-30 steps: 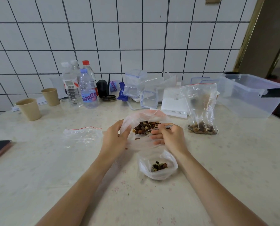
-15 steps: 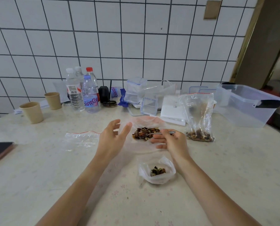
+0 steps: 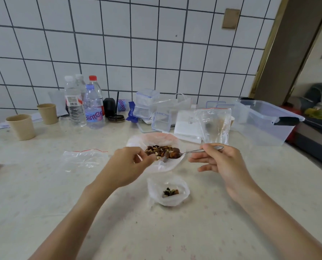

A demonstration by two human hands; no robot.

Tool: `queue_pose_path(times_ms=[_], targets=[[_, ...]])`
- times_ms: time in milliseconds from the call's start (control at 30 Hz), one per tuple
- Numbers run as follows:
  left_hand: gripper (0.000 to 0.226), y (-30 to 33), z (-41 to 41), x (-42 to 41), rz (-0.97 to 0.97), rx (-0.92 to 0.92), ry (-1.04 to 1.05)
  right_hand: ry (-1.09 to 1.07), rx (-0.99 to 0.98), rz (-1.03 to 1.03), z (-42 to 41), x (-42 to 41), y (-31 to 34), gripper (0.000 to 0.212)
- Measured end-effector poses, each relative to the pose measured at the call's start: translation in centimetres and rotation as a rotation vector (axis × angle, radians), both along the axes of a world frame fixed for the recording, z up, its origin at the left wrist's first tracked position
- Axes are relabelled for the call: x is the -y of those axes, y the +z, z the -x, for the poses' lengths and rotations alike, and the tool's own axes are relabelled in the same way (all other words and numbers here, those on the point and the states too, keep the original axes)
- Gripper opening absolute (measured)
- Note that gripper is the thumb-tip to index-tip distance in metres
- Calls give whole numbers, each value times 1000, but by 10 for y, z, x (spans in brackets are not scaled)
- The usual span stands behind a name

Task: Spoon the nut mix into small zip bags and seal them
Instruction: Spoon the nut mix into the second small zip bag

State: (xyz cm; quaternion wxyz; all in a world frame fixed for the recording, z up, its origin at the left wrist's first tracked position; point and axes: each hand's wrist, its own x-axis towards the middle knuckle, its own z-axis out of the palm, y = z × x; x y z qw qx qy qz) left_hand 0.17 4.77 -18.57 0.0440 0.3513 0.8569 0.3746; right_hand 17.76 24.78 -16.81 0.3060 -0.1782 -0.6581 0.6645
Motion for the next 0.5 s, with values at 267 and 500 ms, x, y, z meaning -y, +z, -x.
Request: queue_pose_path(times_ms=[267, 500], targets=[[28, 1, -15, 0, 148, 333, -239, 93, 82, -10, -39, 16, -12, 20], [7, -2, -10, 1, 41, 335, -286, 187, 93, -635, -41, 28, -31, 16]])
